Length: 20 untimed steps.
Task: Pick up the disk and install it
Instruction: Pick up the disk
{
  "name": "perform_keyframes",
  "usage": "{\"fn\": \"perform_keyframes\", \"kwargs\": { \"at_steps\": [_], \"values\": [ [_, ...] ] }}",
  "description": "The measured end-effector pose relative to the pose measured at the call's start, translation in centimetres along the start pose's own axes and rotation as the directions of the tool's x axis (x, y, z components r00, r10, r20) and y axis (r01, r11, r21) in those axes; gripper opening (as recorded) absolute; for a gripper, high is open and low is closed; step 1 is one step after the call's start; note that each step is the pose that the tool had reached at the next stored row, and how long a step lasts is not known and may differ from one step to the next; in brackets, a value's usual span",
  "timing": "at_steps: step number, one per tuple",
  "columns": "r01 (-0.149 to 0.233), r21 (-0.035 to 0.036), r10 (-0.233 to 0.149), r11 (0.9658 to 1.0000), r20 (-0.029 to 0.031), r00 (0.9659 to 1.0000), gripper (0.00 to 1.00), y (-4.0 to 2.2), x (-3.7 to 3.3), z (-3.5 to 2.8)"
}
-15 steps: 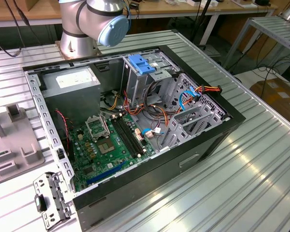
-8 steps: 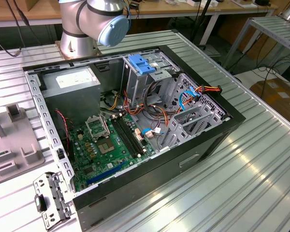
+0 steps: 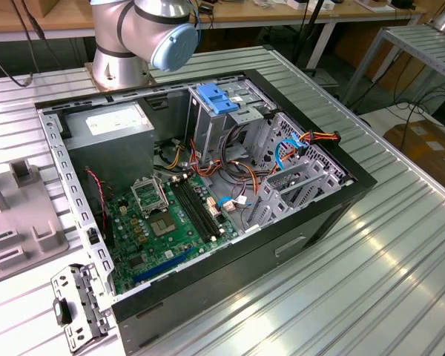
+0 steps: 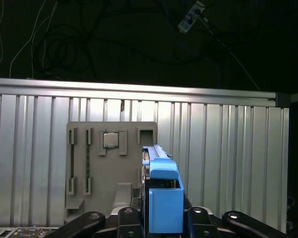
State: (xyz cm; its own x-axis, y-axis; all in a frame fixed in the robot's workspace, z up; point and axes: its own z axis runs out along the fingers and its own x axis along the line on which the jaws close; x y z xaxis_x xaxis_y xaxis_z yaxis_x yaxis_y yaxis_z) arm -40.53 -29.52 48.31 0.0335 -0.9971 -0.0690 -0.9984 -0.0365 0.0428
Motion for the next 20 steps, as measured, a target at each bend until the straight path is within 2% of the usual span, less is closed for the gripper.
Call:
{"fn": "perform_keyframes", "kwargs": {
  "at_steps": [5,11,13,15,16,20],
  "values": [
    [0.0,0.0001,0.0,1.0,0.0,1.0,0.37,-0.56,0.02,-0.02],
    [0.0,0.0,0.0,1.0,0.0,1.0,0.37,-1.74,0.06,-0.08],
    [0.0,0.0,0.0,1.0,0.0,1.0,0.37,-4.48,0.15,-0.2],
    [0.0,0.0,0.0,1.0,0.0,1.0,0.37,-6.28,0.21,-0.29],
    [0.0,0.0,0.0,1.0,0.0,1.0,0.37,-6.72,0.22,-0.3],
    [0.0,0.0001,0.0,1.0,0.0001,1.0,0.37,-7.23,0.24,-0.32]
  ]
}}
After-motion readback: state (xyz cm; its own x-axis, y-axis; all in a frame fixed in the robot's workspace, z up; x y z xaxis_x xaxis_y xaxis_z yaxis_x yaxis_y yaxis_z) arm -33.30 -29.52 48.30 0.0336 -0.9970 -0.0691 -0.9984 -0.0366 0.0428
